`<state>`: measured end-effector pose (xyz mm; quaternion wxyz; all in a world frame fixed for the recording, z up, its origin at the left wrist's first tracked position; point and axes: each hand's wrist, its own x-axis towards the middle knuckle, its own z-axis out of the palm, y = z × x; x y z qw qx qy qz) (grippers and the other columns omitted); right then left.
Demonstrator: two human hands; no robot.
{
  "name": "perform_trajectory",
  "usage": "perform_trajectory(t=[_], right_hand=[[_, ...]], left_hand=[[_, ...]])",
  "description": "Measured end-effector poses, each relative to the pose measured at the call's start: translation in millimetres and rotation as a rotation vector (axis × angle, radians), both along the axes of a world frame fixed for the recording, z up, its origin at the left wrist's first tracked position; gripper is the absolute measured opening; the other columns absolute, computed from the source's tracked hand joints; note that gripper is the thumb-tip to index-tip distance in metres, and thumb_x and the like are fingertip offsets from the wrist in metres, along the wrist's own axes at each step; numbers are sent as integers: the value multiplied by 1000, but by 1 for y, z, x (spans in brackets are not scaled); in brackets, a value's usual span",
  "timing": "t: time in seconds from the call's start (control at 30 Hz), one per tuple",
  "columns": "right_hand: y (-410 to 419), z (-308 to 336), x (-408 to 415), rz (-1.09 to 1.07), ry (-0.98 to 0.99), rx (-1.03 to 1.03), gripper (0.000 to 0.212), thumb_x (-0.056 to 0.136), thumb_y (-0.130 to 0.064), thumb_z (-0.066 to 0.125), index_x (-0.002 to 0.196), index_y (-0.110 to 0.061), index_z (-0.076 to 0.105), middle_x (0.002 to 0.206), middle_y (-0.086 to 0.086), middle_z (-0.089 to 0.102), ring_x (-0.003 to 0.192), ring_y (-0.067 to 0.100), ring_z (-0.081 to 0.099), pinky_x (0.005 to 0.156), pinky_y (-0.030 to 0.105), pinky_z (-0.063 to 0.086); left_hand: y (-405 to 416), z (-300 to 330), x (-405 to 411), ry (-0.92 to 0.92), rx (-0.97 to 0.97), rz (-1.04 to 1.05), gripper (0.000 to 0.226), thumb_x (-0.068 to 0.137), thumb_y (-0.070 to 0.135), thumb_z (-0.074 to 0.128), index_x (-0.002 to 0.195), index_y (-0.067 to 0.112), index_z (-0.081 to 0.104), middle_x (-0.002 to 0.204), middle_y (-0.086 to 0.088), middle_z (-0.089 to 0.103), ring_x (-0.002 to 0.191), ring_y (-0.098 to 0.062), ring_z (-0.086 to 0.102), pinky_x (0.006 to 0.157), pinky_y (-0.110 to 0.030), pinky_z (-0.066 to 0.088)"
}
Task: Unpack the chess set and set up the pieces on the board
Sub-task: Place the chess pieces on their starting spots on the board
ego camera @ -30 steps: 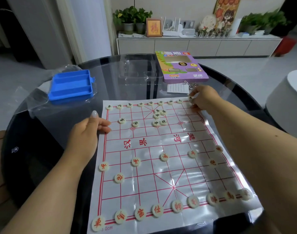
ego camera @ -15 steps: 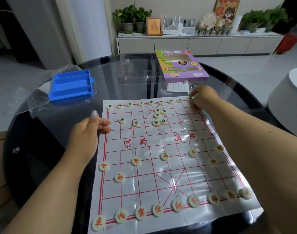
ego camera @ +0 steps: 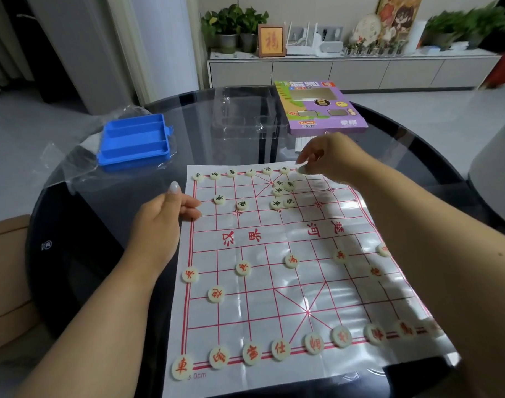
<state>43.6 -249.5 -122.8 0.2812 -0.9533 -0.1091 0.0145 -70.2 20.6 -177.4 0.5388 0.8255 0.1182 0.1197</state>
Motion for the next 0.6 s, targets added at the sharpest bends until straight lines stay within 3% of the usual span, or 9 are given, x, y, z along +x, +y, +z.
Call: perform_trajectory(t=[0.1,0.17,0.27,0.43,0.6], right_hand=[[1,-3,-6,113,60,-88,12,78,-19,75,85,-26,69,82,-1,62,72,16,57,64,26,48],[1,-6,-9,177,102,-150,15,76,-19,76,85,-29,69,80,-5,60,68,10,55,59,22,44],[3,-10,-14,279,102,-239,19,76,-20,75,92,-29,69,78,-9,57,64,6,50,54,17,38],[9,-18,-14,328,47,-267,20,76,-22,75,96,-26,70,78,-13,56,68,5,51,57,16,38],[-3,-7,-10,271,2,-198,17,79,-23,73,96,-22,68,88,-2,62,79,17,58,69,29,48]], left_hand=[[1,0,0,-1,-7,-2,54,99,52,26,93,15,65,87,0,70,76,-9,67,59,-18,47],[1,-1,1,0,0,-4,54,99,52,26,94,15,65,87,1,70,77,-10,67,59,-18,47],[1,-1,1,2,-3,-7,54,99,52,26,93,15,65,87,1,70,75,-8,67,58,-16,47],[1,-1,1,1,-1,-11,53,99,51,26,93,15,65,87,1,70,76,-8,68,58,-16,47],[1,-2,1,-5,-3,-8,53,99,52,26,93,16,65,87,1,70,75,-9,67,57,-16,46]])
